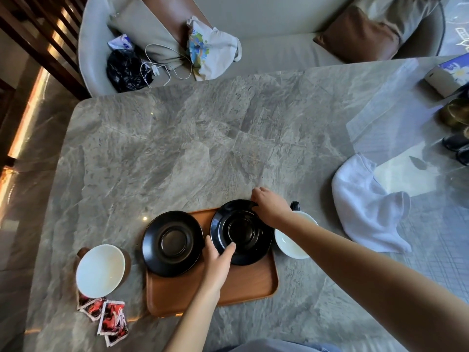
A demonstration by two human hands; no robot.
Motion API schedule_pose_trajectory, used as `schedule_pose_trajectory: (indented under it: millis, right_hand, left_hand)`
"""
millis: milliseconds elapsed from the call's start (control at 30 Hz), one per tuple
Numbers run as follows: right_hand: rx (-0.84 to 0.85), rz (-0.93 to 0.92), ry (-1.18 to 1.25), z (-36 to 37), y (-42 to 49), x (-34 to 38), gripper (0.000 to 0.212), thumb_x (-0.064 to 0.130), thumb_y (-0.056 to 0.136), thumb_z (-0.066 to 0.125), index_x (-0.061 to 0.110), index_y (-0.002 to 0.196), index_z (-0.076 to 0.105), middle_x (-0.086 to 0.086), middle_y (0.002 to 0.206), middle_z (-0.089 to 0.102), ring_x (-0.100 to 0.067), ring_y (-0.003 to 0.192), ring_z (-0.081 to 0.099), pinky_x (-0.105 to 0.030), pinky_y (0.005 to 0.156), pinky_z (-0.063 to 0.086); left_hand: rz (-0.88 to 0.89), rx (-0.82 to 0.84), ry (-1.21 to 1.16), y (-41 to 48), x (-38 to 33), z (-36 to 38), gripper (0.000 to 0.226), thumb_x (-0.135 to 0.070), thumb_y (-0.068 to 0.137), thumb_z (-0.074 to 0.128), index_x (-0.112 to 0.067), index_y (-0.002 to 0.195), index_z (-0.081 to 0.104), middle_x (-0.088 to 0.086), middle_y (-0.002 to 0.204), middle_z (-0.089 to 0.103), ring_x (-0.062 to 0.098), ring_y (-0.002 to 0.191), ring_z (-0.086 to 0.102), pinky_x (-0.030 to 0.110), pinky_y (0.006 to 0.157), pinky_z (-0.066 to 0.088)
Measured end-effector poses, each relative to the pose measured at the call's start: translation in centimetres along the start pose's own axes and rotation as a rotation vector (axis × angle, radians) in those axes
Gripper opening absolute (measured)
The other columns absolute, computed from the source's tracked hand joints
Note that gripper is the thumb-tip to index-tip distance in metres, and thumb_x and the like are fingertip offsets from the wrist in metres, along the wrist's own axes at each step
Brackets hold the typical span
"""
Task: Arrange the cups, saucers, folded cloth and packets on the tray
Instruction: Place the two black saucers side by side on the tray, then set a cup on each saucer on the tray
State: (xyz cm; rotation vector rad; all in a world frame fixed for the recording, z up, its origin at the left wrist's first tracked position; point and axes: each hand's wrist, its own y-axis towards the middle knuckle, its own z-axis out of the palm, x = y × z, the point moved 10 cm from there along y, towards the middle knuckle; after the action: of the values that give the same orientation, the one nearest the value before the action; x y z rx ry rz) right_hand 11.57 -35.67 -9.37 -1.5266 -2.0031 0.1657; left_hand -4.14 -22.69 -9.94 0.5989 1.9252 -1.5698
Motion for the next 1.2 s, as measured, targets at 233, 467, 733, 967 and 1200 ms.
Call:
schedule_pose_trajectory:
  millis: [233, 467, 733, 967, 1200]
  right_hand:
    - [-0.025, 0.029, 0.095, -0.1, 0.1, -0.6, 0.034, 0.015, 0.086, 0.060, 0.012, 0.114, 0.041, -0.011, 0.112, 0.058, -0.035, 0.095, 0.059, -0.038, 0.069, 0.042]
    - [-0.018, 0.000, 0.047, -0.1, 0.1, -0.4, 0.024, 0.021, 0.088, 0.058, 0.015, 0.110, 0.051, -0.009, 0.114, 0.055, -0.033, 0.101, 0.058, -0.034, 0.070, 0.041]
    - [-0.027, -0.067, 0.071, -1.2, -1.7, -0.6, 0.029, 0.027, 0.090, 0.053, 0.020, 0.118, 0.048, -0.004, 0.120, 0.056, -0.027, 0.100, 0.060, -0.039, 0.076, 0.051]
    - [-0.346, -0.178, 0.306, -5.8, -6.0, -3.8, 0.026, 0.018, 0.088, 0.054, 0.025, 0.113, 0.054, 0.004, 0.119, 0.054, -0.015, 0.107, 0.053, -0.035, 0.083, 0.048]
    - [-0.369, 0.062, 0.488, -4.2, -9.5, -11.6, 0.037, 0.022, 0.087, 0.061, 0.015, 0.121, 0.048, -0.005, 0.114, 0.058, -0.019, 0.099, 0.058, -0.035, 0.085, 0.051]
  left_hand:
    - [-0.017, 0.017, 0.026, 0.1, 0.1, 0.1, 0.082, -0.032, 0.092, 0.054, -0.021, 0.150, -0.003, 0.000, 0.160, 0.003, 0.016, 0.146, 0.006, 0.038, 0.120, 0.011]
    - [-0.052, 0.056, 0.041, 0.6, 0.1, 0.3, 0.081, -0.036, 0.091, 0.054, -0.019, 0.150, -0.001, 0.002, 0.160, 0.007, 0.018, 0.146, 0.011, 0.040, 0.120, 0.014]
    - [-0.052, -0.028, 0.041, 0.3, -0.1, 0.1, 0.084, -0.038, 0.091, 0.054, -0.018, 0.150, -0.002, 0.003, 0.160, 0.004, 0.020, 0.146, 0.008, 0.039, 0.119, 0.015]
    - [-0.001, -0.135, 0.068, -0.5, -0.6, 0.4, 0.086, -0.035, 0.091, 0.055, -0.011, 0.148, -0.004, 0.008, 0.159, -0.003, 0.022, 0.147, 0.002, 0.042, 0.120, 0.011]
    - [0.364, -0.321, 0.371, -2.5, -5.5, 1.5, 0.076, -0.017, 0.085, 0.064, -0.001, 0.142, 0.018, 0.016, 0.153, 0.012, 0.029, 0.143, 0.013, 0.042, 0.118, 0.015]
